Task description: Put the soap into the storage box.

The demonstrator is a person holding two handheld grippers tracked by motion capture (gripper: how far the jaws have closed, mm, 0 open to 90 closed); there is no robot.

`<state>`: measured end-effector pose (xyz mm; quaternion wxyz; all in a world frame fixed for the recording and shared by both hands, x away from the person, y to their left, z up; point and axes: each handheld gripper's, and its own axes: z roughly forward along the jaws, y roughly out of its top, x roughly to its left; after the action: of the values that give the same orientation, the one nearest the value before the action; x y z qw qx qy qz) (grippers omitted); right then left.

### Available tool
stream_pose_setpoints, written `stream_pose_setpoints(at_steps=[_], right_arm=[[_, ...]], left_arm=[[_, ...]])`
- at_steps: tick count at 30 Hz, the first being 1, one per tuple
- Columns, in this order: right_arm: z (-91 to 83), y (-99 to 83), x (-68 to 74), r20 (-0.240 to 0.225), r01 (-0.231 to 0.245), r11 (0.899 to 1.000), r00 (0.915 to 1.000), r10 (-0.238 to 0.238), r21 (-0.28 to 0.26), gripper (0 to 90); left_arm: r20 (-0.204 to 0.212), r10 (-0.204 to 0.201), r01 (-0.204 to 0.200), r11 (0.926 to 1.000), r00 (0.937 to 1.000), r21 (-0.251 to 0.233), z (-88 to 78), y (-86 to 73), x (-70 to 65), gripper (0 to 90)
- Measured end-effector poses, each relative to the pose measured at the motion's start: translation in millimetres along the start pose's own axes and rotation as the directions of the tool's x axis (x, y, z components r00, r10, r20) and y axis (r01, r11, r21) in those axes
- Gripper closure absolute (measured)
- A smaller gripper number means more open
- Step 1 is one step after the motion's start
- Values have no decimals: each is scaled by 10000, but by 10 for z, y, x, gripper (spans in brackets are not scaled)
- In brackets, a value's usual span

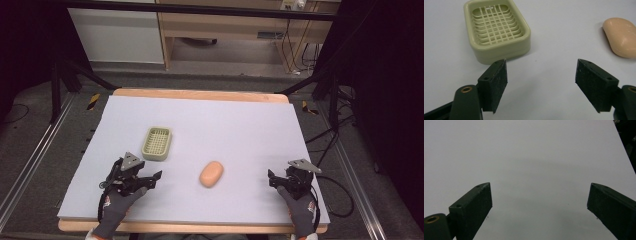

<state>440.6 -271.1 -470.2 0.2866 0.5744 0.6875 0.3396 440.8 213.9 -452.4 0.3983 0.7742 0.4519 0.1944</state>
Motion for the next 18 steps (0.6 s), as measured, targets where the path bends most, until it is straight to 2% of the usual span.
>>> stream_pose_setpoints(at_steps=[5, 13, 18], right_arm=[[2, 3, 6, 68, -18, 10000, 10000, 18, -23, 62], [2, 6, -2, 32, -43, 10000, 10000, 43, -40, 60], [12, 7, 0, -8, -15, 10000, 10000, 15, -92, 58]], left_arm=[[182, 238, -239, 9997, 9996, 64, 23, 17, -88, 244], [338, 306, -312, 9994, 9990, 176, 64, 45, -147, 235], [381, 566, -578, 9979, 9977, 302, 94, 89, -192, 231]])
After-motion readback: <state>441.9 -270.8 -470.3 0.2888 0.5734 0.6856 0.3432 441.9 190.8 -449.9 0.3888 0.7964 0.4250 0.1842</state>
